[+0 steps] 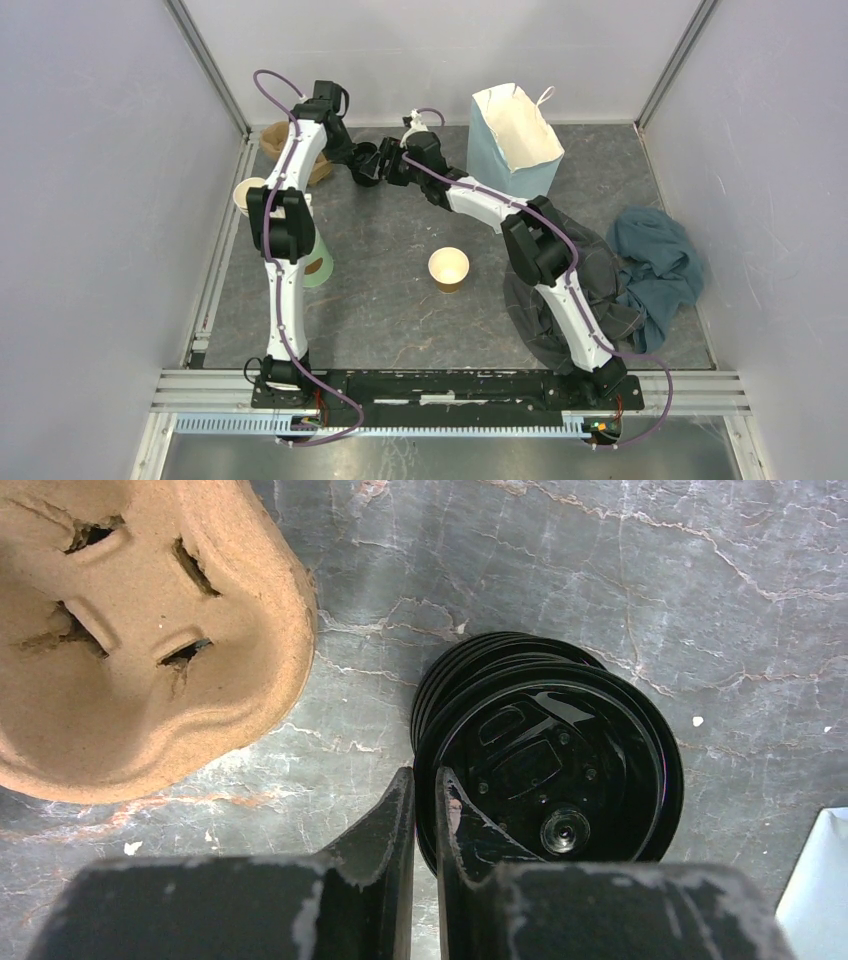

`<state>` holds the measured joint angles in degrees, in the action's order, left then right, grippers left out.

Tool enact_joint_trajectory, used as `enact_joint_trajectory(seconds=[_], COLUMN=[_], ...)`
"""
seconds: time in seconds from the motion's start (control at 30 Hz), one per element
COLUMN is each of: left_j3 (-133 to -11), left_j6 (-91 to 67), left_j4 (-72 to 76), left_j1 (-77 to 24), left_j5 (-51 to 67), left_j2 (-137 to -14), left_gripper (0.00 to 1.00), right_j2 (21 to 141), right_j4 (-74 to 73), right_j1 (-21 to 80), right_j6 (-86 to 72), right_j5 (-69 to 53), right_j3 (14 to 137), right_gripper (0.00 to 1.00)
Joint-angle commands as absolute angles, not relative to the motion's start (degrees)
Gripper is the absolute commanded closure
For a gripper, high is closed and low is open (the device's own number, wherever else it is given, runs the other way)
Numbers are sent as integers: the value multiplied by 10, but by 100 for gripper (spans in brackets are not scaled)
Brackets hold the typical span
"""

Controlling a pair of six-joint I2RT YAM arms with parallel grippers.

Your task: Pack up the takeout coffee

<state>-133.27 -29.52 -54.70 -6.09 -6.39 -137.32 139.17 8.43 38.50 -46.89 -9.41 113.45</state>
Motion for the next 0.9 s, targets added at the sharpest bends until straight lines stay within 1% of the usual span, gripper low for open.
enact_joint_trajectory(seconds=[0.0, 0.13, 0.33, 0.43, 0.67, 0.87], left_j3=[-1343, -1339, -1339, -1339, -1341, -1343], left_j6=[-318, -315, -312, -310, -309, -310], left_j4=[-537, -537, -537, -538, -537, -537], left_j1=[-53, -49, -47, -46, -46, -46], left_j5=[-48, -42, -39, -37, -31, -27], left_j2=[-1334, -1334, -1335, -1336, -1336, -1340], left_gripper=[98, 98, 98, 98, 98, 98], right_j2=[1402, 1420, 1448, 1457, 1474, 1472], right_j4=[146, 155, 159, 167, 183, 196], right_j1=[374, 368, 367, 366, 362, 361], right_j6=[-511, -523, -542, -550, -570, -578], right_j5=[-107, -106, -100, -98, -99, -96], right_j3=[1151, 1163, 1183, 1185, 1198, 1192], right_gripper=[37, 43, 45, 48, 47, 40])
